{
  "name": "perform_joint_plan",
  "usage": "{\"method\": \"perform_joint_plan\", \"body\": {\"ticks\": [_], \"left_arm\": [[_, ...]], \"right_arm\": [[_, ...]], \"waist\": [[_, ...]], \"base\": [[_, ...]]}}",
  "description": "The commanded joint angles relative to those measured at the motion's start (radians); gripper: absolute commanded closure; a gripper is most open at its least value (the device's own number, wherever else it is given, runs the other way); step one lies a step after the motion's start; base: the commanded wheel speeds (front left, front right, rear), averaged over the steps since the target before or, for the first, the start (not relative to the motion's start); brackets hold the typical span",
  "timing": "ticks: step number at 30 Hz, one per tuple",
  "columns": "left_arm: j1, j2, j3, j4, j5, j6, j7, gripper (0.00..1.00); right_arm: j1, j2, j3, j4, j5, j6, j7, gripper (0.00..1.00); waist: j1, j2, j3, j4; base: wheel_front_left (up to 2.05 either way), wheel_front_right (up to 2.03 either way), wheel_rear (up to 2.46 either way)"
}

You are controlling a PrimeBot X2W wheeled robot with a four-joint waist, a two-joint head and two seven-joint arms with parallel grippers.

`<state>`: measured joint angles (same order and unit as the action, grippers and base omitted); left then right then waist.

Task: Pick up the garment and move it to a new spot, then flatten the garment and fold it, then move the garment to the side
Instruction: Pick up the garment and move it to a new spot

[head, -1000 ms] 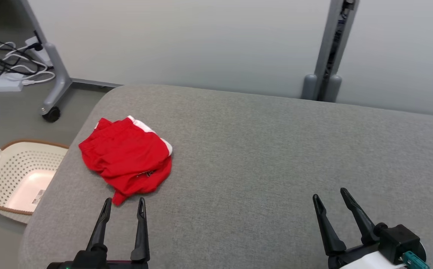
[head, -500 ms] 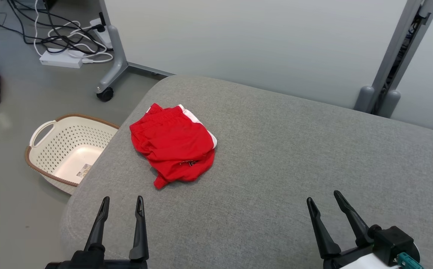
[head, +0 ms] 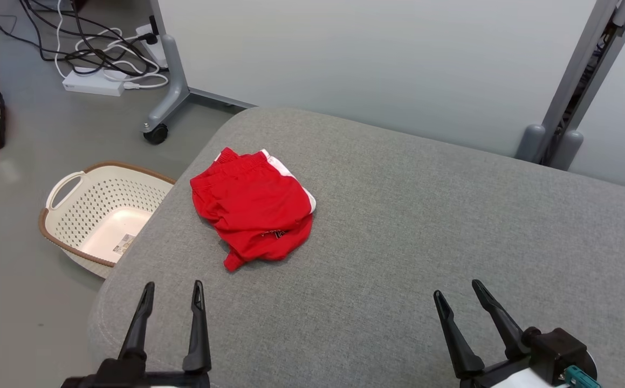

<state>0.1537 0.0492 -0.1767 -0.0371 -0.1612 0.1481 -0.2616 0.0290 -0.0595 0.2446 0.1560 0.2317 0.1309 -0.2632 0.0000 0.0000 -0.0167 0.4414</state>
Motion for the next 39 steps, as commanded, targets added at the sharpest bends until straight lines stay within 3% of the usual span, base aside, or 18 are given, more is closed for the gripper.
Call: {"method": "perform_joint_plan", "body": {"ticks": [1, 10, 22, 26, 32, 39], "left_arm": [[-0.028, 0.003, 0.010, 0.004, -0.008, 0.003, -0.004, 0.00], [-0.130, 0.003, 0.036, 0.039, -0.046, 0.004, -0.004, 0.00], [-0.424, 0.003, 0.107, 0.197, -0.175, -0.054, -0.003, 0.00], [-0.554, 0.003, 0.128, 0.349, -0.195, -0.098, -0.003, 0.00], [-0.715, 0.008, 0.136, 0.557, -0.192, -0.111, 0.014, 0.00], [-0.902, 0.012, 0.127, 0.812, -0.205, -0.070, 0.145, 0.00]], "right_arm": [[-0.013, -0.009, 0.004, 0.004, 0.008, 0.000, -0.002, 0.00], [-0.041, -0.039, 0.013, 0.001, 0.005, 0.000, -0.002, 0.00], [-0.146, -0.136, 0.039, -0.012, -0.004, 0.000, -0.002, 0.00], [-0.183, -0.166, 0.044, -0.017, -0.006, 0.000, -0.003, 0.00], [-0.208, -0.187, 0.043, -0.022, -0.010, 0.000, -0.002, 0.00], [-0.235, -0.206, 0.051, -0.029, -0.013, 0.000, -0.002, 0.00]], "waist": [[0.0000, 0.0000, 0.010, -0.009], [0.0000, 0.0000, 0.069, -0.038], [0.0000, 0.0000, 0.256, -0.084], [0.0000, 0.0000, 0.309, -0.103], [0.0000, 0.0000, 0.347, -0.120], [0.0000, 0.0000, 0.394, -0.134]], "base": [[0.00, 0.00, 0.00], [0.00, 0.00, 0.00], [0.00, 0.00, 0.00], [0.00, 0.00, 0.00], [0.00, 0.00, 0.00], [0.00, 0.00, 0.00]]}}
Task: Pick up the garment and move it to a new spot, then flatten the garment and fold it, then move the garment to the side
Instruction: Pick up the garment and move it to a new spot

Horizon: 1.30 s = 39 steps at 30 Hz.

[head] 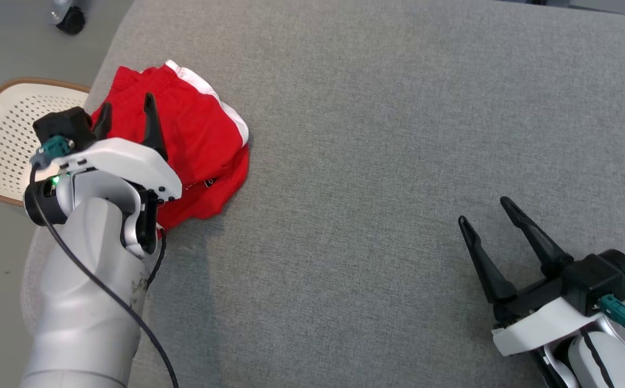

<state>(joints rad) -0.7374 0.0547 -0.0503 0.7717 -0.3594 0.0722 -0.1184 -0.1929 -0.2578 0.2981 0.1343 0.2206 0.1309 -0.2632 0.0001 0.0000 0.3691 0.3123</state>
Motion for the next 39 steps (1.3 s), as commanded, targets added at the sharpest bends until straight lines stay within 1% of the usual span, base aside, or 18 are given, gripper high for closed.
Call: {"method": "perform_joint_plan", "body": {"ticks": [1, 4, 6, 10, 13, 15, 16, 17, 20, 22, 25, 26, 31, 33, 35, 39], "left_arm": [[-0.032, 0.005, 0.004, 0.038, -0.019, 0.008, 0.033, 0.00], [-0.092, 0.002, 0.012, 0.134, -0.059, 0.003, 0.127, 0.00], [-0.128, 0.001, 0.011, 0.185, -0.075, 0.006, 0.162, 0.00], [-0.176, 0.000, 0.006, 0.281, -0.106, -0.006, 0.236, 0.00], [-0.205, -0.002, -0.005, 0.330, -0.107, -0.004, 0.253, 0.00], [-0.215, -0.003, -0.013, 0.356, -0.107, -0.011, 0.251, 0.01], [-0.220, -0.004, -0.014, 0.367, -0.108, -0.012, 0.246, 0.74], [-0.225, -0.004, -0.015, 0.377, -0.110, -0.014, 0.244, 1.00], [-0.228, -0.003, -0.015, 0.399, -0.115, -0.023, 0.217, 1.00], [-0.226, 0.004, -0.010, 0.405, -0.118, -0.026, 0.178, 1.00], [-0.214, 0.013, -0.003, 0.407, -0.126, -0.045, 0.108, 1.00], [-0.214, 0.013, -0.003, 0.407, -0.126, -0.045, 0.108, 1.00], [-0.196, 0.016, 0.008, 0.385, -0.135, -0.084, -0.054, 1.00], [-0.190, 0.017, 0.012, 0.376, -0.139, -0.098, -0.098, 1.00], [-0.189, 0.016, 0.019, 0.352, -0.147, -0.116, -0.126, 1.00], [-0.141, 0.011, 0.043, 0.281, -0.163, -0.147, -0.146, 1.00]], "right_arm": [[-0.017, -0.010, 0.001, -0.007, -0.003, 0.000, -0.002, 0.00], [-0.039, -0.016, 0.014, -0.010, -0.006, 0.000, -0.003, 0.00], [-0.055, -0.020, 0.021, -0.012, -0.007, 0.000, -0.002, 0.00], [-0.080, -0.026, 0.027, -0.012, -0.007, 0.000, -0.003, 0.00], [-0.092, -0.025, 0.032, -0.009, -0.003, 0.000, -0.002, 0.00], [-0.098, -0.019, 0.035, -0.007, 0.000, 0.000, -0.002, 0.00], [-0.101, -0.016, 0.035, -0.006, 0.002, 0.000, -0.002, 0.00], [-0.103, -0.014, 0.036, -0.005, 0.003, 0.000, -0.002, 0.00], [-0.102, -0.006, 0.039, -0.001, 0.004, 0.000, -0.002, 0.00], [-0.099, 0.001, 0.041, 0.003, 0.007, 0.000, -0.003, 0.00], [-0.096, 0.012, 0.039, 0.008, 0.008, 0.000, -0.002, 0.00], [-0.096, 0.012, 0.039, 0.008, 0.008, 0.000, -0.002, 0.00], [-0.083, 0.032, 0.032, 0.018, 0.015, 0.000, -0.002, 0.00], [-0.080, 0.044, 0.037, 0.021, 0.016, 0.000, -0.003, 0.00], [-0.075, 0.053, 0.038, 0.022, 0.019, 0.000, -0.002, 0.00], [-0.060, 0.084, 0.015, 0.025, 0.033, 0.000, -0.002, 0.00]], "waist": [[-0.0001, 0.0000, 0.016, -0.008], [-0.0001, 0.0000, 0.039, -0.018], [-0.0001, 0.0000, 0.053, -0.024], [-0.0001, 0.0000, 0.078, -0.032], [-0.0001, 0.0000, 0.091, -0.039], [-0.0001, 0.0000, 0.096, -0.045], [-0.0001, 0.0000, 0.097, -0.047], [-0.0001, 0.0000, 0.098, -0.050], [-0.0001, 0.0000, 0.094, -0.056], [-0.0001, 0.0000, 0.086, -0.060], [-0.0001, 0.0000, 0.070, -0.068], [-0.0001, 0.0000, 0.070, -0.068], [-0.0001, 0.0000, 0.023, -0.080], [-0.0001, 0.0000, 0.000, -0.092], [-0.0001, 0.0000, -0.023, -0.106], [-0.0001, 0.0000, -0.079, -0.141]], "base": [[0.00, 0.00, 0.00], [0.00, 0.00, 0.00], [0.00, 0.00, 0.00], [0.00, 0.00, 0.00], [0.00, 0.00, 0.00], [0.00, 0.00, 0.00], [0.00, 0.00, 0.00], [0.00, 0.00, 0.00], [0.00, 0.00, 0.00], [0.00, 0.00, 0.00], [0.00, 0.00, 0.00], [0.00, 0.00, 0.00], [0.00, 0.00, 0.00], [0.00, 0.00, 0.00], [0.00, 0.00, 0.00], [0.00, 0.00, 0.00]]}}
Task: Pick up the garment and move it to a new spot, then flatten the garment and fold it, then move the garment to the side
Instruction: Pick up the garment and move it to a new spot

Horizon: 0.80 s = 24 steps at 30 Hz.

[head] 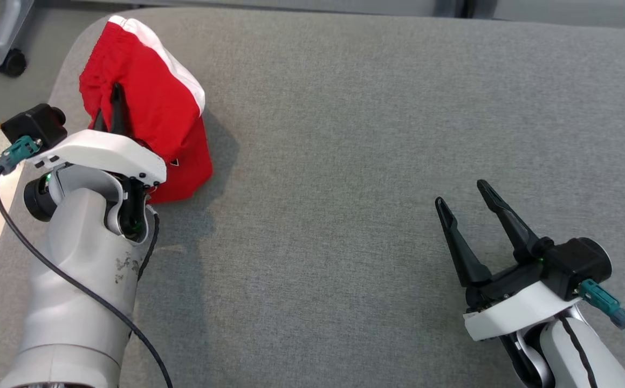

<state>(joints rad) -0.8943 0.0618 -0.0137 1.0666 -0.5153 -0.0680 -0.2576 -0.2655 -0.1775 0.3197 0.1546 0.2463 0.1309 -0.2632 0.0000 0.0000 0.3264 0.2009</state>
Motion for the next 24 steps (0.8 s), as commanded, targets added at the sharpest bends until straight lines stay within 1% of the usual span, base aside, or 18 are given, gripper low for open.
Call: {"method": "perform_joint_plan", "body": {"ticks": [1, 2, 6, 8, 11, 18, 21, 24], "left_arm": [[0.026, 0.003, 0.012, -0.051, -0.007, -0.013, -0.008, 1.00], [0.042, 0.002, 0.018, -0.096, -0.005, -0.023, -0.008, 1.00], [0.142, -0.006, 0.026, -0.245, 0.000, -0.043, -0.008, 1.00], [0.179, -0.008, 0.009, -0.306, -0.002, -0.051, -0.008, 1.00], [0.239, -0.010, -0.066, -0.366, -0.049, -0.060, -0.008, 1.00], [0.301, -0.009, -0.232, -0.464, -0.136, -0.064, -0.008, 1.00], [0.316, -0.009, -0.309, -0.481, -0.154, -0.055, -0.008, 1.00], [0.310, -0.009, -0.384, -0.489, -0.144, -0.042, -0.008, 1.00]], "right_arm": [[0.014, 0.009, -0.011, 0.004, 0.011, 0.000, -0.002, 0.00], [0.018, 0.015, -0.016, 0.002, 0.012, 0.000, -0.002, 0.00], [0.036, 0.040, -0.032, 0.002, 0.020, 0.000, -0.002, 0.00], [0.046, 0.048, -0.042, -0.001, 0.019, 0.000, -0.002, 0.00], [0.063, 0.059, -0.054, -0.002, 0.021, 0.000, -0.002, 0.00], [0.070, 0.069, -0.079, -0.013, 0.015, 0.000, -0.002, 0.00], [0.071, 0.073, -0.085, -0.019, 0.014, 0.000, -0.002, 0.00], [0.072, 0.075, -0.092, -0.027, 0.014, 0.000, -0.002, 0.00]], "waist": [[0.0000, 0.0000, -0.047, -0.038], [0.0000, 0.0000, -0.060, -0.049], [0.0000, 0.0000, -0.109, -0.095], [0.0000, 0.0000, -0.129, -0.116], [0.0000, 0.0000, -0.155, -0.149], [0.0000, 0.0000, -0.194, -0.237], [0.0000, 0.0000, -0.203, -0.279], [0.0000, 0.0000, -0.203, -0.317]], "base": [[0.00, 0.00, 0.00], [0.00, 0.00, 0.00], [0.00, 0.00, 0.00], [0.00, 0.00, 0.00], [0.00, 0.00, 0.00], [0.00, 0.00, 0.00], [0.00, 0.00, 0.00], [0.00, 0.00, 0.00]]}}
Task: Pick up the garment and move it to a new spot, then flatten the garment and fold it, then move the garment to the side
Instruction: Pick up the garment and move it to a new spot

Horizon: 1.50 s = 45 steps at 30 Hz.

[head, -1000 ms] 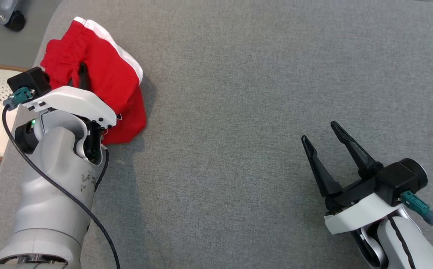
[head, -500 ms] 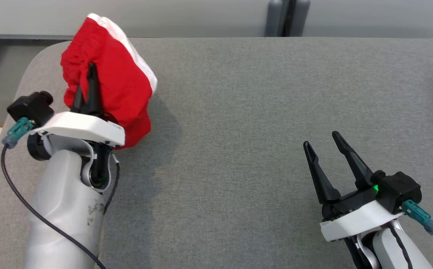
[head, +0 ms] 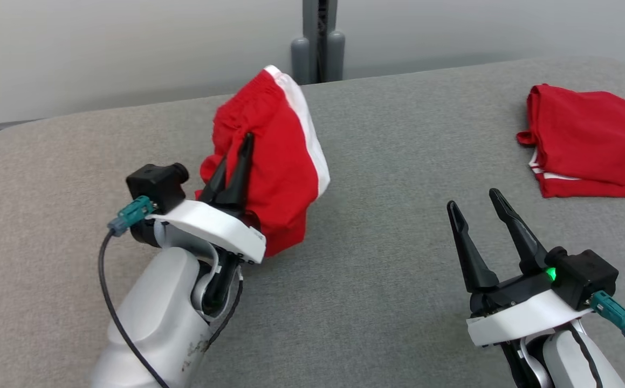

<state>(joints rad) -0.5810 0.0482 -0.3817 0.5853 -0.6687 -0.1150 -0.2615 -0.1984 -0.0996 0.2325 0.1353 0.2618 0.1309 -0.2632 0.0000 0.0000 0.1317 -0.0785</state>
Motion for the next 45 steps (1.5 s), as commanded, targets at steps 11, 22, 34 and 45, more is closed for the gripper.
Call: {"method": "perform_joint_plan", "body": {"ticks": [11, 22, 34, 45], "left_arm": [[-0.016, 0.009, -0.174, 0.025, 0.164, 0.036, -0.005, 1.00], [0.071, 0.019, -0.245, 0.124, 0.217, 0.020, -0.004, 0.96], [0.138, 0.006, -0.232, 0.112, 0.095, 0.057, 0.005, 0.00], [0.325, 0.012, -0.079, -0.203, 0.149, 0.166, -0.004, 0.00]], "right_arm": [[0.006, 0.011, -0.014, -0.017, 0.002, 0.000, -0.002, 0.00], [-0.007, 0.024, -0.031, -0.029, 0.003, 0.000, -0.002, 0.00], [0.014, 0.009, -0.017, -0.012, -0.004, 0.000, -0.002, 0.00], [0.070, 0.008, -0.006, 0.008, 0.011, 0.000, -0.002, 0.00]], "waist": [[0.0000, 0.0000, 0.028, -0.141], [0.0000, 0.0000, 0.077, -0.172], [0.0000, 0.0000, 0.031, -0.089], [0.0000, 0.0000, -0.042, 0.057]], "base": [[0.00, 0.00, 0.00], [0.00, 0.00, 0.00], [0.00, 0.00, 0.00], [0.00, 0.00, 0.00]]}}
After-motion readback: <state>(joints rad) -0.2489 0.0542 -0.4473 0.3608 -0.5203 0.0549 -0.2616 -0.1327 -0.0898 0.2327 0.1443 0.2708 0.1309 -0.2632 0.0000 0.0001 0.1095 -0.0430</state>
